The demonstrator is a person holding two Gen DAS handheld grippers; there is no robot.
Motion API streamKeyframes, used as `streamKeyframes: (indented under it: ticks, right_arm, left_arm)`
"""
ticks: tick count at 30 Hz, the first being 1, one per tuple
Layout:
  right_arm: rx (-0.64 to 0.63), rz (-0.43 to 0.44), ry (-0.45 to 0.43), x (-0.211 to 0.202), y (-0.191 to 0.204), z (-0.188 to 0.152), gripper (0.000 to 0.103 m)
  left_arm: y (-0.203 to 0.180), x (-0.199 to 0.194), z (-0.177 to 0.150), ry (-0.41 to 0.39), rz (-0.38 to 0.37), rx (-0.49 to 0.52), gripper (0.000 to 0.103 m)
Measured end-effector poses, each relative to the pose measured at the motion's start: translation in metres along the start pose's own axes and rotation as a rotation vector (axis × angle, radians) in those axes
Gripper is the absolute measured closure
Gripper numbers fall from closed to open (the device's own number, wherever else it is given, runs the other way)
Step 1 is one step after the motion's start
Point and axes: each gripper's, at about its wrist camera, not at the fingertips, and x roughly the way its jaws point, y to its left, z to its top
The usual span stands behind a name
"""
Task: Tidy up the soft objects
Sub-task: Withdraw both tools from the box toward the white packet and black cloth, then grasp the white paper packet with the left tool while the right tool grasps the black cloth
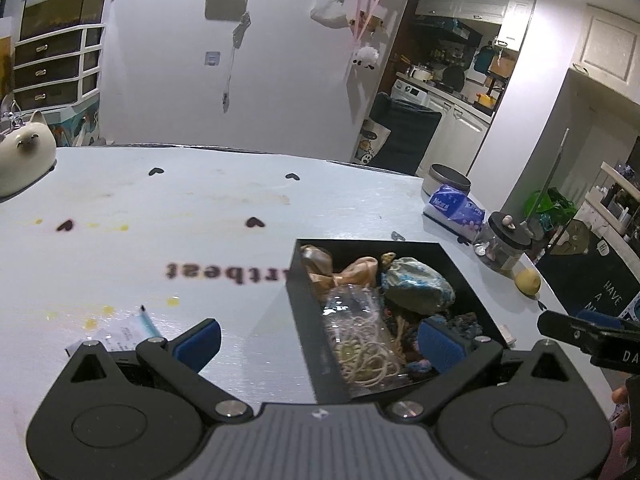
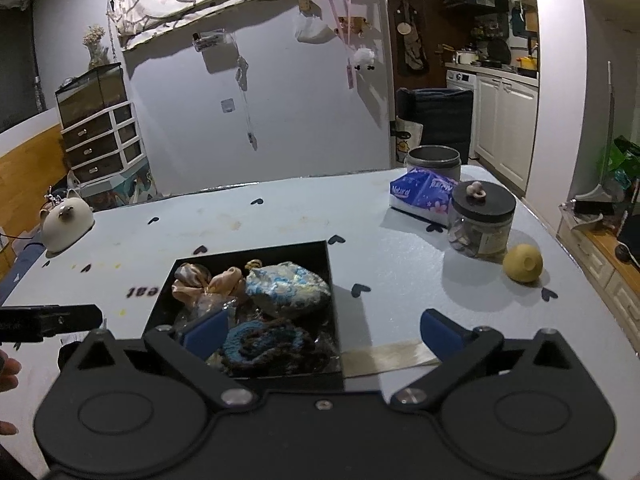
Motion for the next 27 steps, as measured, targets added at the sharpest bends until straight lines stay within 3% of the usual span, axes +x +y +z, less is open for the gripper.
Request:
streamKeyframes:
  ticks: [12, 27]
  right_arm:
    - [0.021, -0.040, -0.004, 0.000, 0.058, -0.003, 0.000]
    - [0.018, -0.008, 0.005, 0.011, 0.151, -0.012, 0.000]
  left_arm:
    - [0.057, -0.015, 0.011, 0.004, -0.009, 0.020, 0.000]
    - [0.146, -0.037, 0.013, 0.013, 0.016, 0.014, 0.000]
